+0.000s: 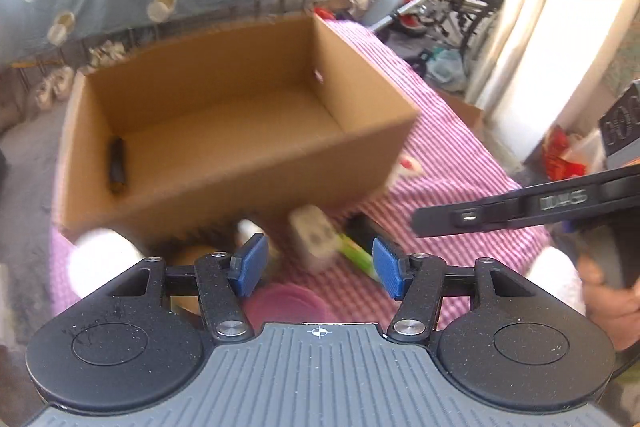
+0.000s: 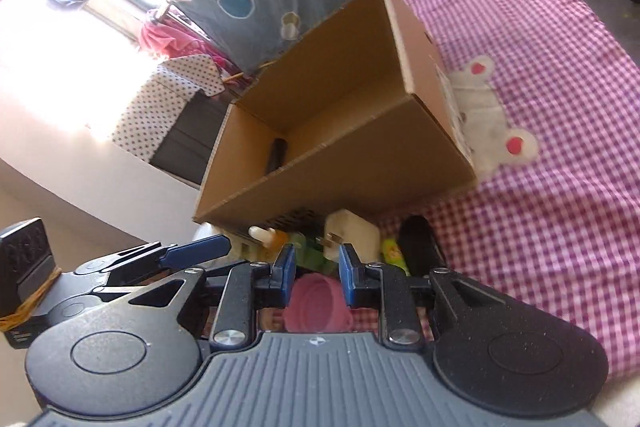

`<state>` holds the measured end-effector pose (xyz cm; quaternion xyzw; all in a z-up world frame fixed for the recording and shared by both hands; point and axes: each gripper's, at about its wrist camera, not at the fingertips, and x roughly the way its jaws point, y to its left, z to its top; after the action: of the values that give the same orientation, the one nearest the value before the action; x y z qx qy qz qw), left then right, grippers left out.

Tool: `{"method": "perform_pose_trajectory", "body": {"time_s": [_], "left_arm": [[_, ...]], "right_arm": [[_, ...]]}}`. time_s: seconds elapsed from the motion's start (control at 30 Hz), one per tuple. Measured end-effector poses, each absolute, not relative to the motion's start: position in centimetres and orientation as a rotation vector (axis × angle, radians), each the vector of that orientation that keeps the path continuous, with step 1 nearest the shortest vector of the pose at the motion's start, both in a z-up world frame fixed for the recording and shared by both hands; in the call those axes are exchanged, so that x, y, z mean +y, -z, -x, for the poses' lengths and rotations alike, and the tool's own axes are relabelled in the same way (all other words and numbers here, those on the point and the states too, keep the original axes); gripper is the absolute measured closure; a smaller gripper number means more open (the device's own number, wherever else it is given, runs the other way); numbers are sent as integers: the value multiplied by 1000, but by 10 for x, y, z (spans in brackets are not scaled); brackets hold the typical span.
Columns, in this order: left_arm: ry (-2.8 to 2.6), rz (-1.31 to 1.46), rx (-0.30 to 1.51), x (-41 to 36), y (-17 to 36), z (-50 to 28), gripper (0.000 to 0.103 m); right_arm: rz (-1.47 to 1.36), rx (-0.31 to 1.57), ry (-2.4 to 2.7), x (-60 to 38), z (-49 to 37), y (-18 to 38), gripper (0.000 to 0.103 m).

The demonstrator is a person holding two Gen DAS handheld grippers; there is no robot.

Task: Organize rigid objects
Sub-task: 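Withdraw the right gripper from the box back to the table items, then close the right gripper on the green glue stick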

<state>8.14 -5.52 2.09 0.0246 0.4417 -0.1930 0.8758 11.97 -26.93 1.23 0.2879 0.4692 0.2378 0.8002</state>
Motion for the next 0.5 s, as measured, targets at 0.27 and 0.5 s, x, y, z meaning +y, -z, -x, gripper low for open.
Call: {"method": "perform_pose_trajectory", "body": {"time_s": [0.27, 0.5], "left_arm": [[396, -31, 943, -97, 28, -83, 47], [386, -75, 982, -109, 52, -87, 52]], "right_arm": [[-539, 1073, -469, -263, -112, 20, 77], [-453, 1128, -444, -249, -126, 40, 77]]}}
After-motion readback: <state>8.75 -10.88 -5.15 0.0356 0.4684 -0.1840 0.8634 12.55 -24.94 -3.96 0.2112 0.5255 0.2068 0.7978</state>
